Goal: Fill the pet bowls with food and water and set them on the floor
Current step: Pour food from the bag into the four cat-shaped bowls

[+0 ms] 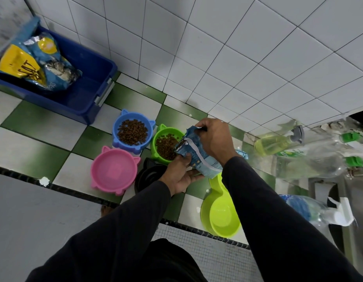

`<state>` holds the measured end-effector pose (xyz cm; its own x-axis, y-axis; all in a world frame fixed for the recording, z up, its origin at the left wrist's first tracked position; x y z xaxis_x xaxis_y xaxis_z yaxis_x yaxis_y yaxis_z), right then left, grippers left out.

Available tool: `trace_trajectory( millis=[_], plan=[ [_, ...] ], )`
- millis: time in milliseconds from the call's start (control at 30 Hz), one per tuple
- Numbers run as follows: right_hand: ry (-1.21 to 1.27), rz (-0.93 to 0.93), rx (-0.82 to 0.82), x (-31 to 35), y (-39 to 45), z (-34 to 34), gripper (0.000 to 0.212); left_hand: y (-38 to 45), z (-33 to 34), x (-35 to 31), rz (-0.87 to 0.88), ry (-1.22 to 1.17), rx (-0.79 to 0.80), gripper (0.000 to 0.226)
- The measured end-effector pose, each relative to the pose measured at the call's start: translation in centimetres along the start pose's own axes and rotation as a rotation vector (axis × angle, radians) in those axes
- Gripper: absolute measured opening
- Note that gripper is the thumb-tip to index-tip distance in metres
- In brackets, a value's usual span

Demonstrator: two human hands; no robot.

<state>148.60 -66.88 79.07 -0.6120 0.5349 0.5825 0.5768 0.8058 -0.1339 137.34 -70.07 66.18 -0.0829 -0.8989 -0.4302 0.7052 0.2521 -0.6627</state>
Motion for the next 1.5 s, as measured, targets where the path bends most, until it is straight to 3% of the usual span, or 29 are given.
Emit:
trace_trajectory(
  millis=[267, 667, 800, 1100, 1500],
  plan=[
    [0.105, 0.043, -0.064, -1.2, -0.5, -0.4, 0.015, -0.1, 0.0, 0.0, 0.000, 0.075, -0.005, 0.016],
    [0.388, 0.153, -0.208, -4.3, -2.5, -1.6, 0.015, 0.0, 0.6, -0.1, 0.092, 0.181, -0.116, 0.029],
    [0.535, 0.239, -0.271, -6.0, -3.5, -1.7, 0.007, -0.8, 1.2, -0.1, 0.183, 0.240, -0.124, 0.042],
    [0.877, 0.272, -0.356, -8.1, -6.8, -2.8, 0.013, -3.7, 2.4, 0.7, 0.410, 0.390, -0.151, 0.048],
    [1.106, 0.225, -0.298, -7.2, -11.5, -2.8, 0.021, -6.9, -0.7, 1.3, 0.387, 0.409, 0.031, 0.047]
  ],
)
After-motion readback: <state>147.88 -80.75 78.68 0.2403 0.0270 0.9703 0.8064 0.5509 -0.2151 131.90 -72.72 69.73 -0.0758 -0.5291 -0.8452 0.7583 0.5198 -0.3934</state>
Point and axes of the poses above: each hand's wrist, its own y-axis towards the middle knuckle, its own z-axis out of the palm, x = y × z, the point moved 4 cm from there along y, towards the middle knuckle, and after that the axes turned 15 degrees about y, right-handed, at the moved point
